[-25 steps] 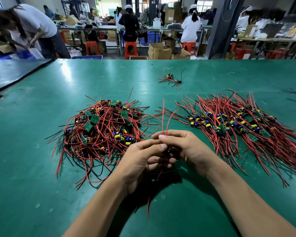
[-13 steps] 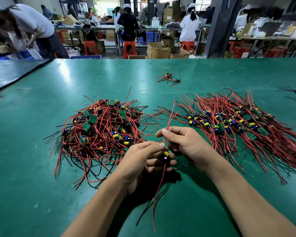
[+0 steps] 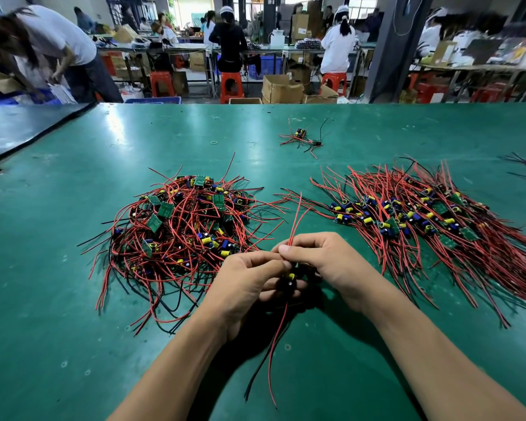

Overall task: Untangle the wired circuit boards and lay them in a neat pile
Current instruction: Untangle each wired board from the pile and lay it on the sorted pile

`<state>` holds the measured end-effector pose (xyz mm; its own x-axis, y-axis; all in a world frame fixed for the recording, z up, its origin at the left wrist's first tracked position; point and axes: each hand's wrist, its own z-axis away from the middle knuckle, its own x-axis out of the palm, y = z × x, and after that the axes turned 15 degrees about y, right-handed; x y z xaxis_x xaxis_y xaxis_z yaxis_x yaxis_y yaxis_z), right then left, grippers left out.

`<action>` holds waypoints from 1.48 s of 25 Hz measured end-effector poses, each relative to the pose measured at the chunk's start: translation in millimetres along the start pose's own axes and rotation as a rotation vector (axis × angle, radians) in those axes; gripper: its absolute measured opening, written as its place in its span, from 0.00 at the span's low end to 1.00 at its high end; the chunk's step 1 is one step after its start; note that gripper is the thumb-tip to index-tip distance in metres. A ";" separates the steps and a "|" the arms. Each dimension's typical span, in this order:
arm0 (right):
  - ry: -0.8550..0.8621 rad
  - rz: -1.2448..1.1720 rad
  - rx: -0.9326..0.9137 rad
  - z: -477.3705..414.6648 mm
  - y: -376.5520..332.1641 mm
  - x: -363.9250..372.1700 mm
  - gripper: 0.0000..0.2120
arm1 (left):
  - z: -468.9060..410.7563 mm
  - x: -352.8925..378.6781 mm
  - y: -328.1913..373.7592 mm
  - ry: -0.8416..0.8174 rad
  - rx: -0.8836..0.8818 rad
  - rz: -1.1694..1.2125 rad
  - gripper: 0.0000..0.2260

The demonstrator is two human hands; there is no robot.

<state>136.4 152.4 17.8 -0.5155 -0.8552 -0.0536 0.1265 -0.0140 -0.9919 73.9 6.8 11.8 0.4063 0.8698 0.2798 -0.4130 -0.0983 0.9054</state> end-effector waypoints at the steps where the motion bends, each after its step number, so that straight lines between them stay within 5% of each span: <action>1: 0.003 -0.008 0.004 -0.4 -0.3 -0.7 0.09 | 0.1 0.4 0.9 0.001 -0.004 -0.002 0.03; 8: 0.204 0.127 -0.127 -10.8 4.1 -10.6 0.08 | 5.3 -0.4 5.8 -0.041 0.001 -0.075 0.09; 19: 0.639 0.227 -0.457 -22.8 10.1 -21.2 0.03 | 8.9 0.1 7.9 -0.075 -0.033 -0.103 0.06; 28: 0.670 0.195 -0.459 -31.7 17.1 -23.5 0.08 | 6.2 -1.1 8.9 -0.072 -0.048 -0.099 0.09; 32: 0.574 -0.072 -0.204 -34.2 17.1 -21.0 0.12 | 4.8 -2.0 8.4 -0.035 -0.039 -0.094 0.04; 35: 0.203 -0.286 0.094 -22.0 15.3 -11.7 0.27 | 2.7 -0.5 5.3 -0.005 -0.018 -0.072 0.04; 37: -0.048 -0.249 0.165 -10.4 15.7 -1.3 0.22 | 1.3 1.4 2.9 0.009 0.000 -0.055 0.05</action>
<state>130.3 158.7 1.1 -0.5081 -0.8382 0.1982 0.1396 -0.3072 -0.9414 74.4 7.1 15.2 0.4214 0.8780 0.2269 -0.3906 -0.0501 0.9192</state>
